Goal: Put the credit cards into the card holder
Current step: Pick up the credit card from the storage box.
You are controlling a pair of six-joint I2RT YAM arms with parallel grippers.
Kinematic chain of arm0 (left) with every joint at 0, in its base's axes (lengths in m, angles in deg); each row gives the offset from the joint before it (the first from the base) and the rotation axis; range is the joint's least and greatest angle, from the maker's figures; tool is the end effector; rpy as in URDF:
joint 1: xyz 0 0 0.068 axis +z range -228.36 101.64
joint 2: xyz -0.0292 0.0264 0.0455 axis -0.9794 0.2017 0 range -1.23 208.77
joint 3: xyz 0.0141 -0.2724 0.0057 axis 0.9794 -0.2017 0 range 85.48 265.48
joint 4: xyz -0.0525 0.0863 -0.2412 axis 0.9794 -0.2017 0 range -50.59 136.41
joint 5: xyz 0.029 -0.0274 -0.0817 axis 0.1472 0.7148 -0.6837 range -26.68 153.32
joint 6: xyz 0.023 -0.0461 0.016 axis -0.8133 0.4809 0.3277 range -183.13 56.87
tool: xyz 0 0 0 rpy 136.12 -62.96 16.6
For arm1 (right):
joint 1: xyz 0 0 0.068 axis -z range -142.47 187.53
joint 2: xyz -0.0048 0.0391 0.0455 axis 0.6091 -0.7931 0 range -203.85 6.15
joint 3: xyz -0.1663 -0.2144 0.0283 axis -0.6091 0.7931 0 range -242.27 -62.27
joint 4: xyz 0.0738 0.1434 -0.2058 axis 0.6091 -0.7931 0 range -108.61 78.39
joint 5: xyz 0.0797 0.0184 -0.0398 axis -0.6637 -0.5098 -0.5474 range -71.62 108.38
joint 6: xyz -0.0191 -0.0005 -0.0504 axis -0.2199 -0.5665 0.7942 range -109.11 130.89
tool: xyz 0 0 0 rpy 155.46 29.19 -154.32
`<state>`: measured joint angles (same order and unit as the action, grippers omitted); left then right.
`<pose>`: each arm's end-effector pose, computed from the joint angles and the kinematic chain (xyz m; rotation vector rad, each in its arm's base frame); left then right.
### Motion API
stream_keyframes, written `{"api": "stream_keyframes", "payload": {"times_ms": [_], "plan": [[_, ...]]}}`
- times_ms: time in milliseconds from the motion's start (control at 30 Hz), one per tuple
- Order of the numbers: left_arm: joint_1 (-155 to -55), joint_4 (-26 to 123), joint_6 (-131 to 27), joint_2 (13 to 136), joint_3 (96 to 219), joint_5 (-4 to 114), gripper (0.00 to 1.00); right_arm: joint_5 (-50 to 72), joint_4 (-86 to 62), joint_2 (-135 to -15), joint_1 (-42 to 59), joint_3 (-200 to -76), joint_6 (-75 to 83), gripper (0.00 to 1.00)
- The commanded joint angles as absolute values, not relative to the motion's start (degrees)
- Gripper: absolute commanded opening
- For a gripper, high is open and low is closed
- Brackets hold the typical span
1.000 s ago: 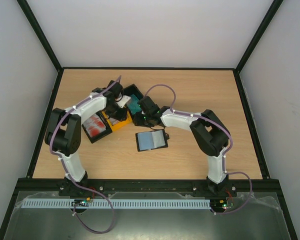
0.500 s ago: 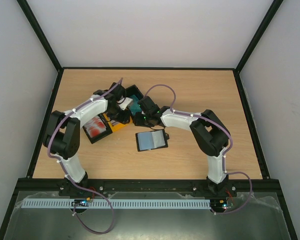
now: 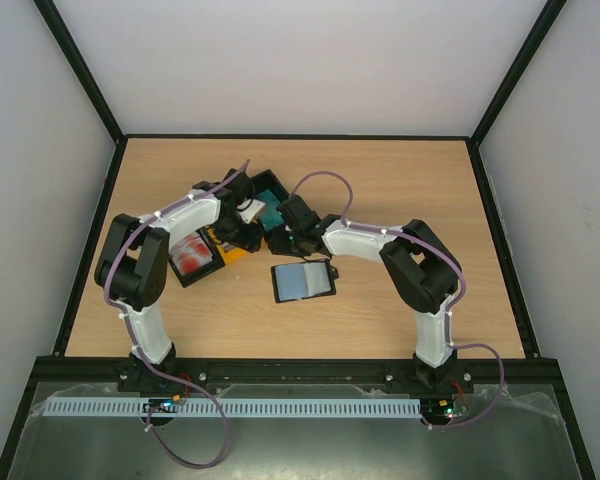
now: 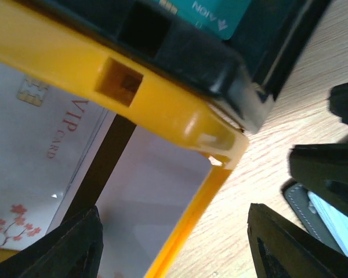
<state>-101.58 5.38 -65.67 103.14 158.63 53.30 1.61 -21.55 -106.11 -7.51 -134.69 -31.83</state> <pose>0.3279 -0.1473 0.1897 0.6734 2.7703 -0.3257 0.2869 0.3019 0.1643 -0.1980 2.6651 0.9608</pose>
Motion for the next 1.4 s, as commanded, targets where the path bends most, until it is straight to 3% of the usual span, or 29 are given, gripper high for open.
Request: {"api": "stream_keyframes", "payload": {"times_ms": [0,133,333,567,733,833,1367], "plan": [[-101.75,5.41,-66.40,105.66,159.34,53.27,0.70,3.00,-21.34,-103.45,-7.88,-133.11,-32.27,0.41],[-101.74,5.20,-66.95,106.36,159.51,52.96,0.68,2.89,-20.87,-103.33,-7.87,-132.52,-32.56,0.41],[-101.74,4.74,-66.58,105.30,159.30,54.04,0.49,2.85,-20.86,-103.20,-7.86,-132.41,-32.36,0.41],[-101.74,3.63,-66.99,103.58,159.06,54.68,0.35,2.83,-20.75,-102.83,-7.79,-132.11,-32.44,0.41],[-101.76,3.48,-66.88,102.84,159.99,53.77,0.30,2.63,-20.78,-102.97,-7.76,-132.29,-32.54,0.41],[-101.74,3.65,-67.16,102.68,159.62,53.31,0.21,3.31,-21.70,-103.23,-7.77,-132.91,-32.44,0.41],[-101.57,3.00,-66.91,100.41,159.62,54.26,0.17,2.48,-20.49,-102.18,-7.75,-132.75,-33.32,0.41]]}}
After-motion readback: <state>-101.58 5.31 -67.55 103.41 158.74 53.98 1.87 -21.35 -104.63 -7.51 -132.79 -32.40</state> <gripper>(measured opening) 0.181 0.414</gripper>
